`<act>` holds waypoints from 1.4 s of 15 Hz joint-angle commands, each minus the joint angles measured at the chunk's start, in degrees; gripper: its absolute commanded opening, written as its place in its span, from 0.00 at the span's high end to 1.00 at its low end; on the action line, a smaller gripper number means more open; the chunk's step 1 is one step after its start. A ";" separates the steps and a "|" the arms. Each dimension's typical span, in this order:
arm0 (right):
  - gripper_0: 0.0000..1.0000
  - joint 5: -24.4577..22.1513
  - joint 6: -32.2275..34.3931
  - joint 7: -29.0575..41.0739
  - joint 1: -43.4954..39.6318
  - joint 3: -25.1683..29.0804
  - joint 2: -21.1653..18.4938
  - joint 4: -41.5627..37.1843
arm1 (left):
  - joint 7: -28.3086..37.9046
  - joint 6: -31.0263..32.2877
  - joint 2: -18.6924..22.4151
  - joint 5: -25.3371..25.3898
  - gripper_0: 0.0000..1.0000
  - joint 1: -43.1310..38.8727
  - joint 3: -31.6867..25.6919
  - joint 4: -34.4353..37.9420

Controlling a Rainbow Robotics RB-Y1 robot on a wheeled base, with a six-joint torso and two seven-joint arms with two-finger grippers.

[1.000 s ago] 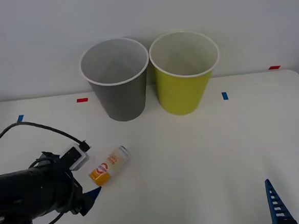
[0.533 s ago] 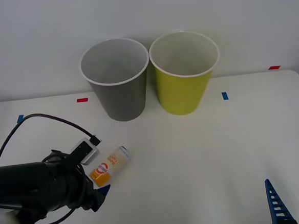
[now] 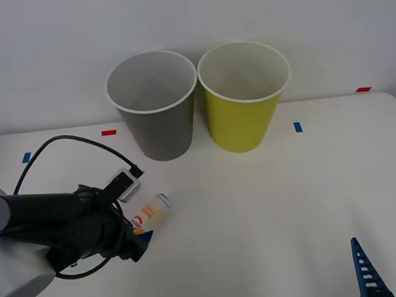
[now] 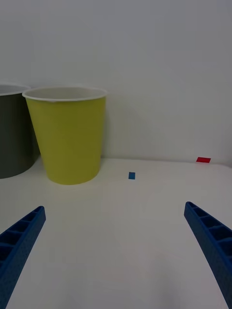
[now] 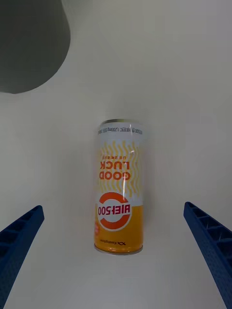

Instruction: Put cans in the gray bin and PET bottles in the light green bin.

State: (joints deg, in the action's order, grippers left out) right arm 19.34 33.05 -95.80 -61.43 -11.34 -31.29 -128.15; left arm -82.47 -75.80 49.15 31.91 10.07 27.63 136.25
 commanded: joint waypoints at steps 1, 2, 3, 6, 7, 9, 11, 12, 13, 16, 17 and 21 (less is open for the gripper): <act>0.00 0.00 0.00 0.00 0.00 0.00 0.00 0.00 | -0.06 -6.12 -3.80 -0.01 0.00 4.08 1.46 -0.64; 0.00 0.00 0.00 0.00 0.00 0.00 0.00 0.00 | 0.03 -8.05 -4.94 -0.01 0.00 5.22 1.90 -1.08; 0.00 0.00 0.00 0.00 0.00 0.00 0.00 0.00 | -0.15 -9.63 -6.08 -0.01 0.00 6.45 2.25 -1.87; 0.00 0.00 0.00 0.00 0.00 0.00 0.00 0.00 | -0.32 -9.37 -8.98 -1.06 0.00 9.88 4.89 -8.63; 0.00 0.00 0.00 0.00 0.00 0.00 0.00 0.00 | -0.15 -9.37 -9.95 -2.29 0.00 11.11 6.12 -10.57; 0.00 0.00 0.00 0.00 0.00 0.00 0.00 0.00 | 0.12 -9.46 -10.83 -2.38 0.00 12.51 6.73 -13.29; 0.00 0.00 0.00 0.00 0.00 0.00 0.00 0.00 | 0.38 -9.46 -11.35 -2.29 0.00 13.57 6.73 -16.10; 0.00 0.00 0.00 0.00 0.00 0.00 0.00 0.00 | 0.64 -9.46 -11.71 -2.29 0.00 14.10 6.73 -17.25; 0.00 0.00 0.00 0.00 0.00 0.00 0.00 0.00 | 0.99 -9.46 -12.23 -2.12 0.00 14.62 6.73 -17.77; 0.00 0.00 0.00 0.00 0.00 0.00 0.00 0.00 | 2.23 -12.53 -14.52 -1.68 0.00 15.41 6.73 -17.77; 0.00 0.00 0.00 0.00 0.00 0.00 0.00 0.00 | 2.84 -12.71 -14.96 -1.77 0.00 15.50 6.73 -17.86; 0.00 0.00 0.00 0.00 0.00 0.00 0.00 0.00 | 4.16 -12.71 -16.89 -1.68 0.00 15.94 6.73 -20.50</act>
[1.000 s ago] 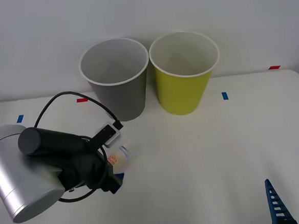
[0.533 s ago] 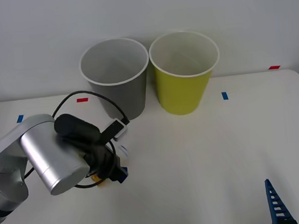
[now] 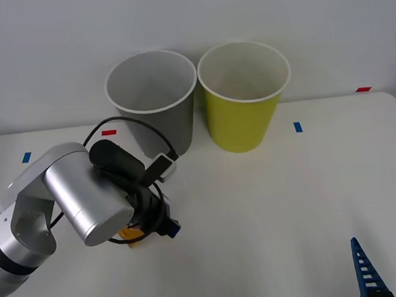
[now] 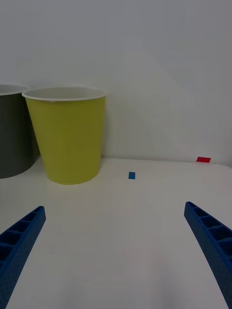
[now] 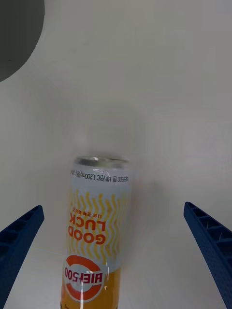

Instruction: Put cans in the gray bin and PET bottles in the light green bin.

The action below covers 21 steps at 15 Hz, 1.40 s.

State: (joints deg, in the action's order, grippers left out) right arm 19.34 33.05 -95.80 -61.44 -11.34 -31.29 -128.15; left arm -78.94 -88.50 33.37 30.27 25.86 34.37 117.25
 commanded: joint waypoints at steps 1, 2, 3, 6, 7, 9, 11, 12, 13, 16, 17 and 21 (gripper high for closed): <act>0.00 0.00 0.00 0.00 0.00 0.00 0.00 0.00 | 0.98 -0.01 -1.47 -0.04 0.00 0.24 0.00 -2.20; 0.00 0.00 0.00 0.00 0.00 0.00 0.00 0.00 | 1.25 -0.01 -1.64 -0.04 0.00 0.42 0.00 -3.17; 0.00 0.00 0.00 0.00 0.00 0.00 0.00 0.00 | 1.77 0.08 -1.99 -0.04 0.00 0.68 -0.09 -4.75; 0.00 0.00 0.00 0.00 0.00 0.00 0.00 0.00 | 2.65 -0.01 -3.40 -0.04 0.00 2.09 0.00 -8.53; 0.00 0.00 0.00 0.00 0.00 0.00 0.00 0.00 | 3.09 -0.01 -4.28 -0.04 0.00 2.44 0.00 -9.58; 0.00 0.00 0.00 0.00 0.00 0.00 0.00 0.00 | 3.88 -0.01 -5.42 -0.04 0.00 2.71 -0.09 -11.16; 0.00 0.00 0.00 0.00 0.00 0.00 0.00 0.00 | 4.76 -0.01 -5.95 -0.13 0.00 3.15 -0.09 -12.75; 0.00 0.00 0.00 0.00 0.00 0.00 0.00 0.00 | 5.11 -0.01 -5.95 -0.13 0.00 3.32 -0.09 -13.19; 0.00 0.00 0.00 0.00 0.00 0.00 0.00 0.00 | 5.64 -0.01 -6.13 -0.22 0.00 3.85 -0.09 -14.33; 0.00 0.00 0.00 0.00 0.00 0.00 0.00 0.00 | 6.08 -0.01 -6.83 -0.30 0.00 4.90 -0.09 -16.96; 0.00 0.00 0.00 0.00 0.00 0.00 0.00 0.00 | 6.17 -0.01 -7.18 -0.39 0.00 4.99 -0.09 -17.40; 0.00 0.00 0.00 0.00 0.00 0.00 0.00 0.00 | 6.52 -0.01 -9.29 -2.41 0.00 4.99 -0.09 -19.78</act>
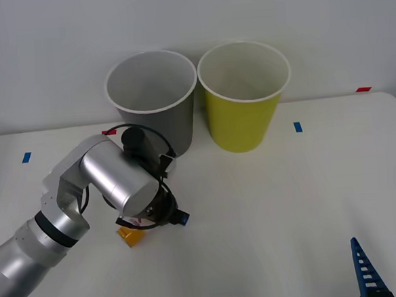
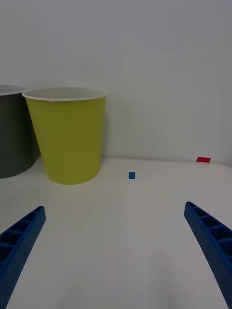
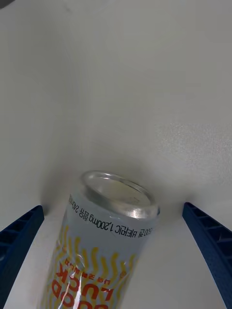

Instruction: Put cans in the gray bin and PET bottles in the light green bin.

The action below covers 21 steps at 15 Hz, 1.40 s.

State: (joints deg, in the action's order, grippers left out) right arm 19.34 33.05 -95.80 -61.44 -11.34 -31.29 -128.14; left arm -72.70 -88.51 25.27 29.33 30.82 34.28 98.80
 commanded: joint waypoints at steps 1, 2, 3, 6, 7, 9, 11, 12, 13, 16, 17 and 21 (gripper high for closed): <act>0.00 0.00 0.00 0.00 0.00 0.00 0.00 0.00 | 0.45 -0.09 -1.54 -2.35 0.00 0.03 0.00 -1.68; 0.00 0.00 0.00 0.00 0.00 0.00 0.00 0.00 | 0.45 -0.09 -1.63 -2.79 0.00 0.03 0.00 -1.68; 0.00 0.00 0.00 0.00 0.00 0.00 0.00 0.00 | 0.45 -0.09 -1.63 -2.79 0.00 -0.06 0.00 -1.59; 0.00 0.00 0.00 0.00 0.00 0.00 0.00 0.00 | 0.19 -0.09 -1.63 -2.79 1.00 0.03 -0.09 -1.59; 0.00 0.00 0.00 0.00 0.00 0.00 0.00 0.00 | 0.19 -0.09 -1.63 -2.79 1.00 -0.06 -0.09 -1.59; 0.00 0.00 0.00 0.00 0.00 0.00 0.00 0.00 | -0.16 -0.09 -1.54 -2.62 1.00 -0.06 0.00 -1.59; 0.00 0.00 0.00 0.00 0.00 0.00 0.00 0.00 | -0.51 -0.09 -1.28 -2.44 1.00 -0.15 0.00 -1.50; 0.00 0.00 0.00 0.00 0.00 0.00 0.00 0.00 | -0.60 -0.09 -0.84 -1.91 1.00 -0.15 0.00 -1.33; 0.00 0.00 0.00 0.00 0.00 0.00 0.00 0.00 | -0.69 -0.09 -0.49 -1.47 1.00 -0.15 0.00 -0.98; 0.00 0.00 0.00 0.00 0.00 0.00 0.00 0.00 | -0.86 -0.09 0.74 0.02 1.00 -0.15 0.09 -0.01; 0.00 0.00 0.00 0.00 0.00 0.00 0.00 0.00 | -0.86 -0.09 1.01 0.02 1.00 -0.24 0.18 0.43; 0.00 0.00 0.00 0.00 0.00 0.00 0.00 0.00 | -0.16 -0.09 2.68 -0.15 1.00 -0.24 1.06 4.65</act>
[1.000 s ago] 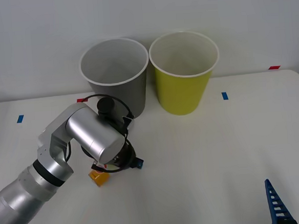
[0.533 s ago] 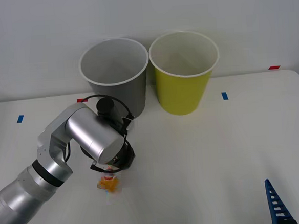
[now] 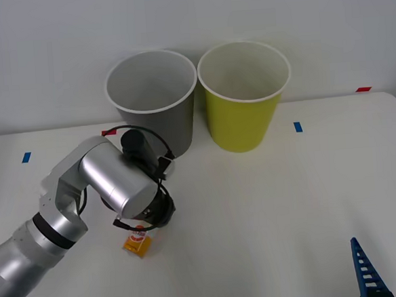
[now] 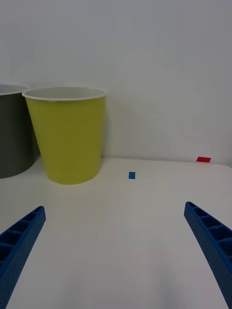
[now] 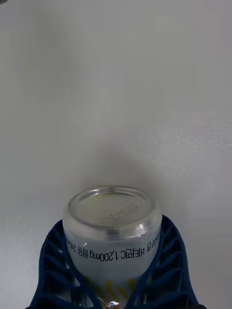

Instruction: Put cans in the gray bin and PET bottles in the light green bin.

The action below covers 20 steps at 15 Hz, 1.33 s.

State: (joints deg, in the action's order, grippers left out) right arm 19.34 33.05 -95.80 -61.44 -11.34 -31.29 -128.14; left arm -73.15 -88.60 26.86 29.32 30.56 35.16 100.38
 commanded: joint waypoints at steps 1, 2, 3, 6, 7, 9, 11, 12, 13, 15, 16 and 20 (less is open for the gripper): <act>0.00 0.00 0.00 0.00 0.00 0.00 0.00 0.00 | 0.12 0.00 1.71 -0.23 1.00 -0.06 0.17 5.00; 0.00 0.00 0.00 0.00 0.00 0.00 0.00 0.00 | -0.06 0.18 2.15 -0.75 1.00 -0.85 0.17 7.20; 0.00 0.00 0.00 0.00 0.00 0.00 0.00 0.00 | -0.41 0.53 2.32 -2.95 1.00 -2.61 0.17 10.98; 0.00 0.00 0.00 0.00 0.00 0.00 0.00 0.00 | -0.85 0.53 2.41 -9.90 1.00 -5.86 0.08 19.77; 0.00 0.00 0.00 0.00 0.00 0.00 0.00 0.00 | -0.94 0.53 2.67 -11.48 1.00 -6.39 -0.01 22.14; 0.00 0.00 0.00 0.00 0.00 0.00 0.00 0.00 | -0.85 0.53 3.55 -12.00 1.00 -6.65 -0.45 25.65; 0.00 0.00 0.00 0.00 0.00 0.00 0.00 0.00 | -0.94 0.53 3.82 -12.53 1.00 -6.65 -1.59 29.17; 0.00 0.00 0.00 0.00 0.00 0.00 0.00 0.00 | -1.03 0.44 3.90 -12.53 1.00 -6.65 -2.03 31.02; 0.00 0.00 0.00 0.00 0.00 0.00 0.00 0.00 | -0.94 0.44 4.17 -12.53 1.00 -6.65 -2.56 33.56; 0.00 0.00 0.00 0.00 0.00 0.00 0.00 0.00 | -1.03 0.44 4.61 -12.00 1.00 -6.65 -3.61 37.34; 0.00 0.00 0.00 0.00 0.00 0.00 0.00 0.00 | -1.11 0.44 4.43 -11.30 1.00 -6.65 -4.40 39.01; 0.00 0.00 0.00 0.00 0.00 0.00 0.00 0.00 | -1.64 0.44 2.59 -9.19 1.00 -6.65 -8.80 44.11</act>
State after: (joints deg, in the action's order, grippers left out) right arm 19.34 33.05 -95.80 -61.44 -11.34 -31.29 -128.14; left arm -74.56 -88.16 30.02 19.62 23.90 27.78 143.43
